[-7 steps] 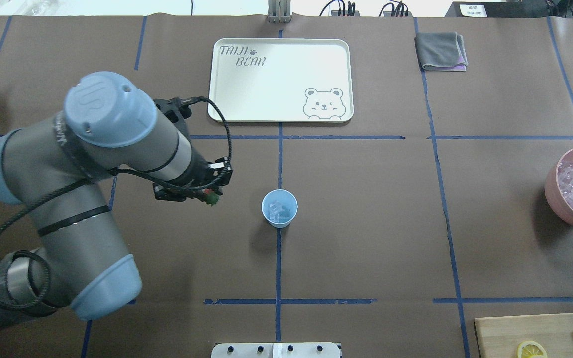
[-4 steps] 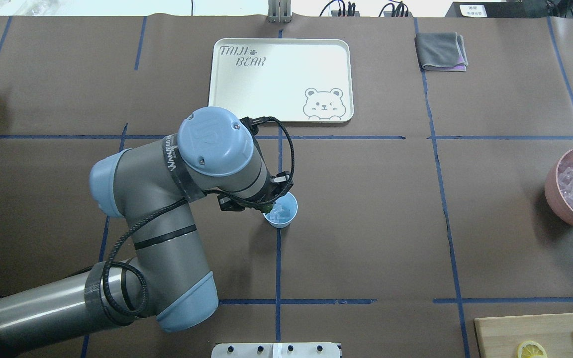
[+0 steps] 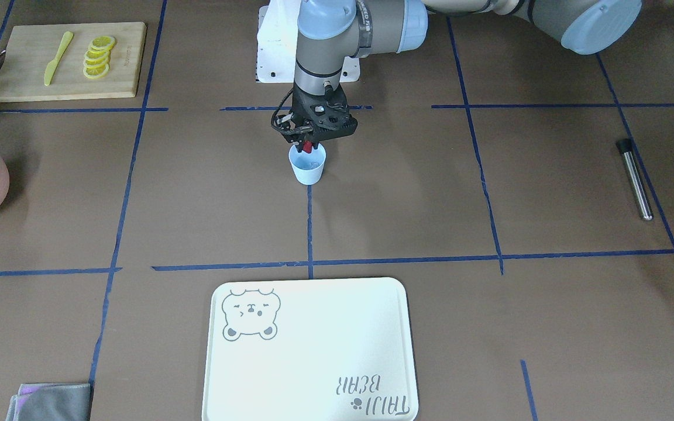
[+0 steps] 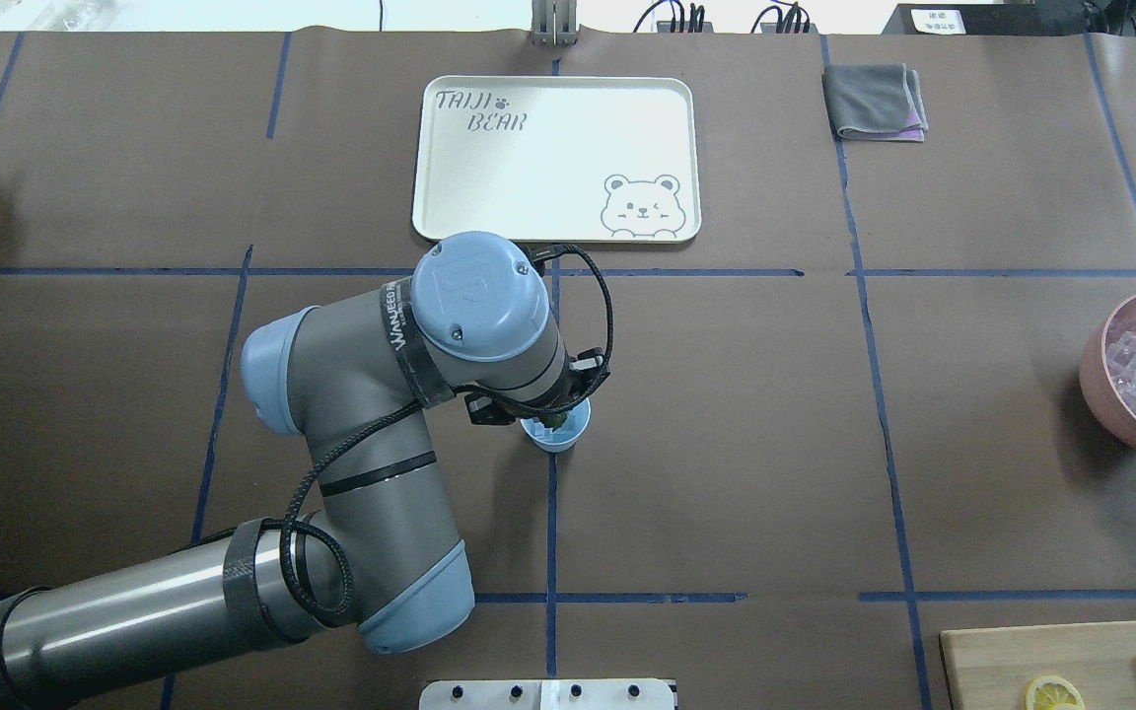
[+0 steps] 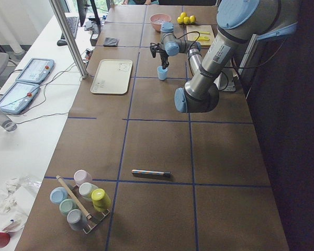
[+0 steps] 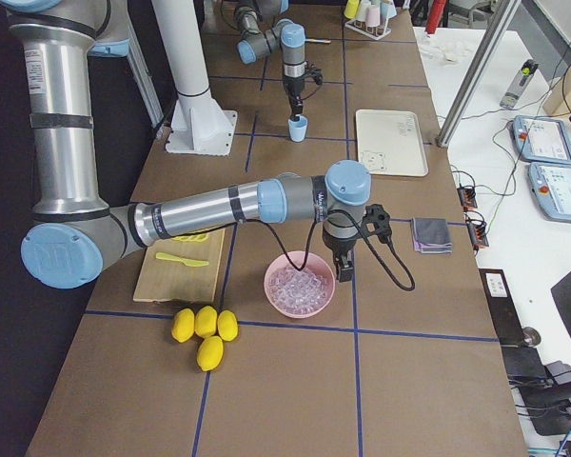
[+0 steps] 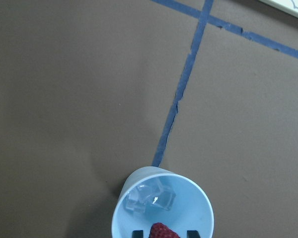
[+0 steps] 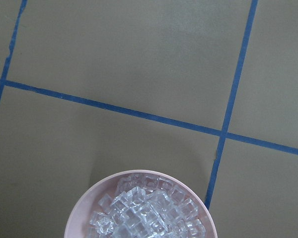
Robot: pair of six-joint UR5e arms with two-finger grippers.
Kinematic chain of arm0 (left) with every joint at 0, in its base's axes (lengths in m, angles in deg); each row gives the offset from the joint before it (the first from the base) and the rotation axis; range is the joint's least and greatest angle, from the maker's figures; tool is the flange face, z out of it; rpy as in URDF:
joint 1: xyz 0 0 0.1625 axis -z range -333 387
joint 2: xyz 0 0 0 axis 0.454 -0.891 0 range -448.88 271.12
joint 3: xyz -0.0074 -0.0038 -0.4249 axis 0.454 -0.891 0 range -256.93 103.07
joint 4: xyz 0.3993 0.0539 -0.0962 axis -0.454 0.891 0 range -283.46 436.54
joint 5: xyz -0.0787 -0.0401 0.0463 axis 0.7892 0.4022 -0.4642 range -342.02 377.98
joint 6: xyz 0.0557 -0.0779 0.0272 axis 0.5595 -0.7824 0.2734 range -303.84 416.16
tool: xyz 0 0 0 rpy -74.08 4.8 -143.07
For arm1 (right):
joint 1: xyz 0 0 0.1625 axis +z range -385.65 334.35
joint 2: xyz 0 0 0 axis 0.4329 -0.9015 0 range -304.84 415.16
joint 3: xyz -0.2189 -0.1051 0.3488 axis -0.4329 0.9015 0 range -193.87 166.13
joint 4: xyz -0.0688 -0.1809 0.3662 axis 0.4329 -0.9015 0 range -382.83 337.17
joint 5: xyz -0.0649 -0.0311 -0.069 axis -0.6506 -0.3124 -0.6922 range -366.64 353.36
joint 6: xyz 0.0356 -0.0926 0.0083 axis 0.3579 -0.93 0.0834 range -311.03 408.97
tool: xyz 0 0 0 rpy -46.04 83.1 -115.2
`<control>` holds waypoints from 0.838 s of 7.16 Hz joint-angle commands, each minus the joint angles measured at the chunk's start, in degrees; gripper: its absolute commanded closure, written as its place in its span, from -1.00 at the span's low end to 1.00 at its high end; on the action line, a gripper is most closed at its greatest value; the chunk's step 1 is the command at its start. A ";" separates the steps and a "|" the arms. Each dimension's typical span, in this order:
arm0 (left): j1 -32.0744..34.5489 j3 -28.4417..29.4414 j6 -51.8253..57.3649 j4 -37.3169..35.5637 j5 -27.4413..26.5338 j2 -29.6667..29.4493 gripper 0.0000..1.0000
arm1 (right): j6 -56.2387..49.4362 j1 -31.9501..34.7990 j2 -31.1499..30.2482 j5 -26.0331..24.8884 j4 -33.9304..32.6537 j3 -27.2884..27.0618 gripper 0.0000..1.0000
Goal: Mash ice and strawberries in cup
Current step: 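Open the left gripper to drop the strawberry into the cup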
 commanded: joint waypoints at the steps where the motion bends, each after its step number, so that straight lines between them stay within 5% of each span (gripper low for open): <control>1: -0.03 -0.11 0.06 0.02 -0.02 -0.13 0.63 | 0.03 0.00 -0.01 0.12 0.00 -0.01 -0.99; 3: 0.06 -0.20 0.41 0.02 -0.10 0.22 -0.41 | 0.12 0.00 -0.01 0.12 0.00 -0.01 -0.99; 4: 0.23 -0.20 0.41 0.02 -0.10 0.22 -0.60 | 0.29 0.00 0.08 0.12 0.00 -0.01 -0.99; 5: 0.32 -0.46 0.41 -0.06 -0.19 0.22 -1.00 | 0.21 0.00 0.16 -0.05 0.00 -0.01 -0.99; 6: 1.19 -1.16 0.41 -0.15 -0.45 0.22 -1.00 | 0.21 0.00 0.43 0.04 0.09 -0.01 -0.99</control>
